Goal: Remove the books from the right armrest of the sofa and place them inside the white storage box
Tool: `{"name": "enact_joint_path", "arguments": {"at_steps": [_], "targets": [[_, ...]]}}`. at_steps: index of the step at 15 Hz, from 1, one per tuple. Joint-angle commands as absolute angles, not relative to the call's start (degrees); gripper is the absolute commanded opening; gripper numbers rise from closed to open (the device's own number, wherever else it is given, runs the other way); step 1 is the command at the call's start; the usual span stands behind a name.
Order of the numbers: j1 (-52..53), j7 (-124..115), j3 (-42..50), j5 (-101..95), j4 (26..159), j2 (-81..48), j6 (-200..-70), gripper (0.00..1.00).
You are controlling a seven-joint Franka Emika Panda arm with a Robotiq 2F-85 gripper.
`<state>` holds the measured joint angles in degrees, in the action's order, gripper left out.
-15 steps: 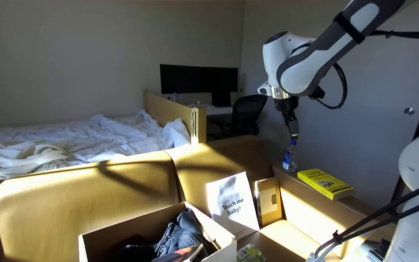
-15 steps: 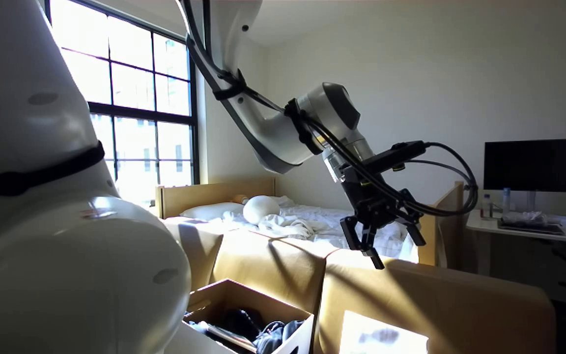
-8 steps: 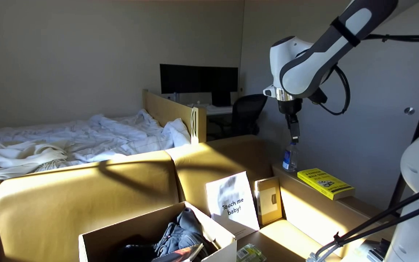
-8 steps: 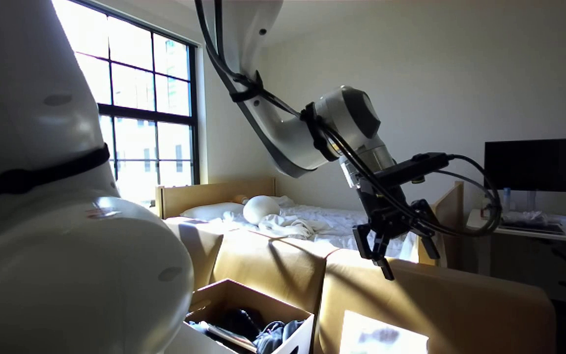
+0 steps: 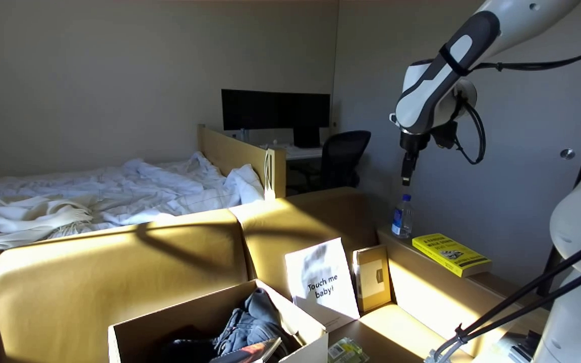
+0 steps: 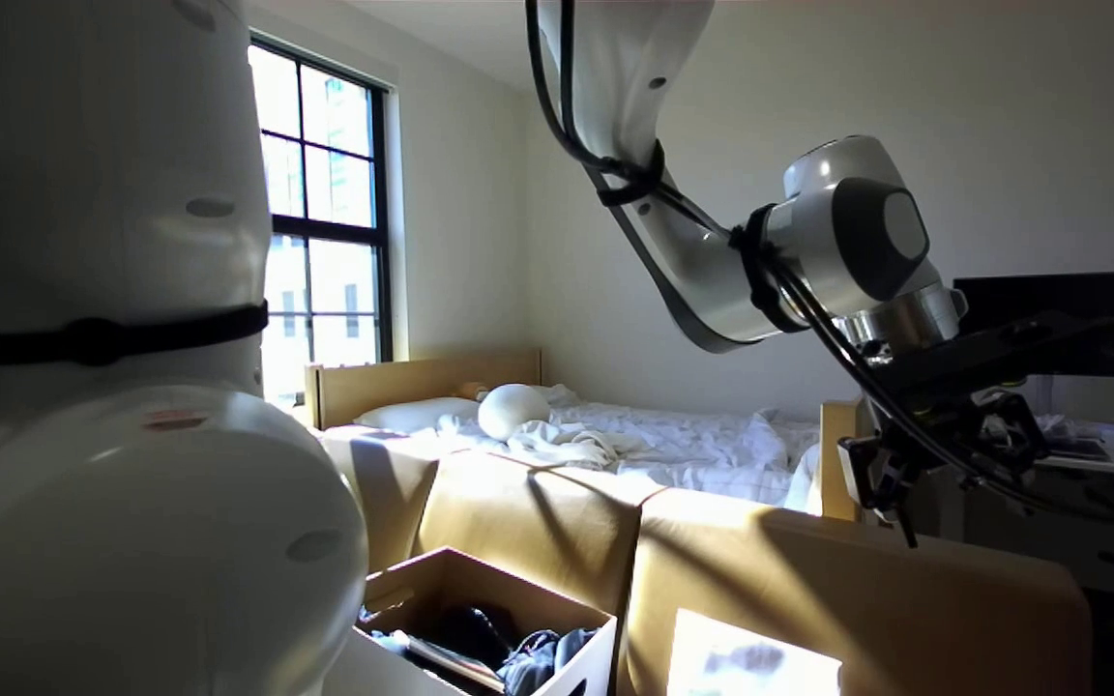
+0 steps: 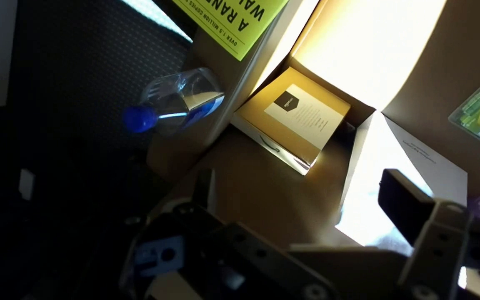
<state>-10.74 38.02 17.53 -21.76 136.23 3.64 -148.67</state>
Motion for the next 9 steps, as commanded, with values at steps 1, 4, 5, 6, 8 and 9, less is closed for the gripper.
{"name": "enact_joint_path", "arguments": {"at_steps": [1, 4, 5, 6, 8, 9], "targets": [[-11.76, 37.98, 16.17, -21.67, 136.33, 3.72, -148.52, 1.00], [-13.92, 30.30, 16.46, -29.35, 138.13, 4.15, -151.77, 1.00], [-14.58, 28.34, 16.79, -31.15, 138.34, 4.12, -151.06, 1.00], [-14.95, 27.73, 17.03, -31.47, 139.08, 3.98, -149.40, 1.00], [-15.77, 26.27, 17.26, -32.90, 142.47, 3.42, -148.12, 1.00], [-15.91, 26.42, 17.38, -32.22, 144.51, 3.23, -148.51, 1.00]]}}
